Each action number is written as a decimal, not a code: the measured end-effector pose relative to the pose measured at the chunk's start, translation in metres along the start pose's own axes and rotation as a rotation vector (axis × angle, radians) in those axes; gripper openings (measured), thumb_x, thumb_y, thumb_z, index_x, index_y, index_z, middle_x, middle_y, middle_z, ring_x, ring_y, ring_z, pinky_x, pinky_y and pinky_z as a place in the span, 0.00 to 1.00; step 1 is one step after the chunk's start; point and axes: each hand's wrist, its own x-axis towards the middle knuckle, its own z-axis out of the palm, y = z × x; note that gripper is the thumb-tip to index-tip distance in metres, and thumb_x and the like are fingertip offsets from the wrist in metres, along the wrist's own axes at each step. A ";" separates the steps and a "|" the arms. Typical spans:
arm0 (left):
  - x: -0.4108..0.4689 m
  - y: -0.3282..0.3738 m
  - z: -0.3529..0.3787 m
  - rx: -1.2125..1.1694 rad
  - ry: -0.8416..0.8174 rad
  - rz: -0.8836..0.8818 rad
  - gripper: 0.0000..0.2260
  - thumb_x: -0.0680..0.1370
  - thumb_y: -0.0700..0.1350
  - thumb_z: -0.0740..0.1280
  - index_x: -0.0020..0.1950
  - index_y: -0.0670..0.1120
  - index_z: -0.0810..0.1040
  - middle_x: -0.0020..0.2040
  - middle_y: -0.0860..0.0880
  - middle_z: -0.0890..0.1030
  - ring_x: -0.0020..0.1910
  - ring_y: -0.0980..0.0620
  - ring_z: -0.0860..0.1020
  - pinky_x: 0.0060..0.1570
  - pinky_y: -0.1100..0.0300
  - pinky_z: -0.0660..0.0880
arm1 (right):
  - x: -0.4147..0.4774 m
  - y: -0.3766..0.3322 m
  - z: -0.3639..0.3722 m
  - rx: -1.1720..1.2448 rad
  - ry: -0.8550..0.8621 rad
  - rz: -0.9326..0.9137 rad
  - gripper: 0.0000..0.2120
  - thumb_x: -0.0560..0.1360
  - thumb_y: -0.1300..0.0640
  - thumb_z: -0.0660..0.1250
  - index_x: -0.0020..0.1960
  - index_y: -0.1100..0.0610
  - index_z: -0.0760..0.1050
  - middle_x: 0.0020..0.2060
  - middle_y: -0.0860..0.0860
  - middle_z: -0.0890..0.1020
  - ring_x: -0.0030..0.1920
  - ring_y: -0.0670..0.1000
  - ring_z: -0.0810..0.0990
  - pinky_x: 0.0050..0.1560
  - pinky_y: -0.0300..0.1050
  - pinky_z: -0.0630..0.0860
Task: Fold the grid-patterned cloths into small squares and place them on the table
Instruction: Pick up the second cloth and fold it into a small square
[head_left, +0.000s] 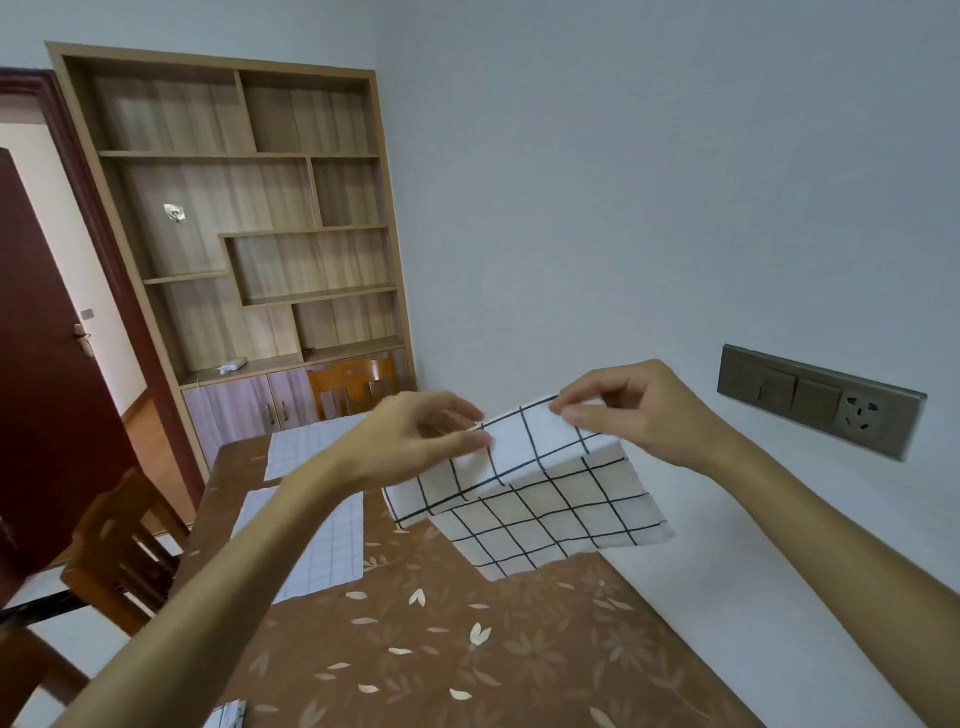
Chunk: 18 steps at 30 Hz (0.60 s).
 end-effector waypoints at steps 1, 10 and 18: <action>0.004 0.003 0.007 0.020 -0.030 0.023 0.24 0.73 0.68 0.68 0.60 0.54 0.81 0.50 0.53 0.85 0.50 0.55 0.83 0.53 0.50 0.80 | 0.002 -0.006 0.005 -0.020 -0.010 -0.011 0.08 0.75 0.63 0.74 0.47 0.51 0.86 0.36 0.50 0.85 0.37 0.50 0.77 0.41 0.39 0.72; 0.023 0.008 0.023 -0.039 0.021 0.159 0.26 0.72 0.67 0.71 0.49 0.43 0.82 0.43 0.35 0.81 0.43 0.35 0.79 0.44 0.35 0.77 | 0.012 -0.013 0.004 -0.070 -0.095 0.164 0.22 0.71 0.53 0.78 0.63 0.46 0.77 0.36 0.42 0.83 0.36 0.39 0.79 0.48 0.34 0.75; -0.001 0.001 0.008 -0.074 0.041 0.109 0.21 0.70 0.65 0.74 0.51 0.49 0.82 0.44 0.42 0.83 0.44 0.38 0.81 0.46 0.35 0.77 | 0.006 0.008 0.003 0.019 0.072 0.162 0.08 0.71 0.53 0.77 0.46 0.56 0.86 0.42 0.59 0.87 0.42 0.48 0.83 0.49 0.43 0.76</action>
